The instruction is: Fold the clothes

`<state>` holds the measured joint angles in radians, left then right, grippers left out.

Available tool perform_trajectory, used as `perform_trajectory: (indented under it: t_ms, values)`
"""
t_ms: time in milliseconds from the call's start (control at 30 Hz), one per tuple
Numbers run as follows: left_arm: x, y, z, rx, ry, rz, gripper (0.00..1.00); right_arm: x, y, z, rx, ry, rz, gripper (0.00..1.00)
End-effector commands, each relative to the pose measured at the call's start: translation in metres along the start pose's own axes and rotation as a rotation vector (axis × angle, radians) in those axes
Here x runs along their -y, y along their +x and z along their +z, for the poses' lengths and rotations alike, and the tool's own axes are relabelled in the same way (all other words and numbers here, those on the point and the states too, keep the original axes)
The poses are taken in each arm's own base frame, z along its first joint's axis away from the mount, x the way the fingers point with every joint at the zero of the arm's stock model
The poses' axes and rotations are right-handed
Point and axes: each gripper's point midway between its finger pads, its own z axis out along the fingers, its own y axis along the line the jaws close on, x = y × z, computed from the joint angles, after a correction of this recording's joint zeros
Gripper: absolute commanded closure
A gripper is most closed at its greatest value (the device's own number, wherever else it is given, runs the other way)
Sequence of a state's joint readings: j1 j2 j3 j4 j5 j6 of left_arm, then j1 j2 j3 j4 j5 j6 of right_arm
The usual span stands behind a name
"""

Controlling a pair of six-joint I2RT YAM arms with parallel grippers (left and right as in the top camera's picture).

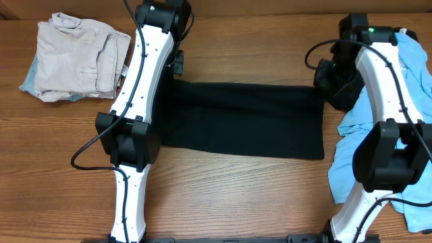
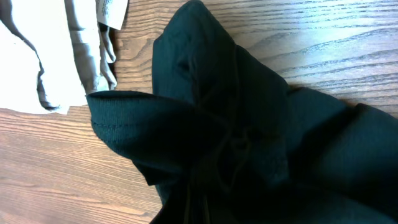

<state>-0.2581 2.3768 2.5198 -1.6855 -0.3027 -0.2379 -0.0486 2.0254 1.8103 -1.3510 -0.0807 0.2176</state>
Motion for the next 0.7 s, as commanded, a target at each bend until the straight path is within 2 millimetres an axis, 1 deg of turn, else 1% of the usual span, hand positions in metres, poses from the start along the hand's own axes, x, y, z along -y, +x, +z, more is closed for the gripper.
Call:
perform_trajectory:
  t_ms: [0,67,167,200,300,367,467,500,533,567,600,633,667]
  values:
    - [-0.008,-0.001,-0.019,0.039,0.039,-0.048,0.96,-0.002,0.018,-0.016,0.042,-0.009,0.003,0.96]
    - [-0.001,0.003,-0.017,0.019,0.076,-0.034,0.96,0.002,0.029,-0.013,0.043,-0.011,0.003,0.96]
    - [0.002,0.016,-0.01,-0.032,0.07,-0.014,0.96,0.008,0.048,-0.002,0.02,-0.005,0.005,0.96]
    - [0.003,0.025,-0.003,-0.068,0.06,-0.004,0.96,0.011,0.056,0.004,0.001,-0.004,0.006,0.96]
    - [0.002,0.046,0.012,-0.155,0.035,0.016,0.96,0.016,0.068,0.019,-0.036,0.006,0.01,0.96]
    - [-0.003,0.062,0.028,-0.226,-0.005,0.026,0.96,0.019,0.074,0.03,-0.05,0.011,0.011,0.96]
    - [-0.011,0.08,0.047,-0.31,-0.042,0.045,0.96,0.021,0.078,0.04,-0.057,0.014,0.014,0.96]
    - [-0.012,0.085,0.053,-0.333,-0.044,0.055,0.93,0.022,0.079,0.044,-0.059,0.015,0.018,0.95]
    - [-0.012,0.09,0.058,-0.352,-0.044,0.061,0.88,0.023,0.08,0.046,-0.061,0.016,0.023,0.91]
    - [-0.013,0.094,0.063,-0.371,-0.048,0.063,0.78,0.025,0.082,0.047,-0.065,0.019,0.029,0.86]
    - [-0.014,0.099,0.068,-0.388,-0.051,0.064,0.7,0.026,0.082,0.05,-0.064,0.021,0.042,0.75]
    - [-0.014,0.102,0.073,-0.4,-0.054,0.067,0.57,0.027,0.082,0.052,-0.062,0.02,0.045,0.66]
    - [-0.013,0.106,0.078,-0.412,-0.054,0.079,0.45,0.028,0.081,0.052,-0.059,0.019,0.05,0.53]
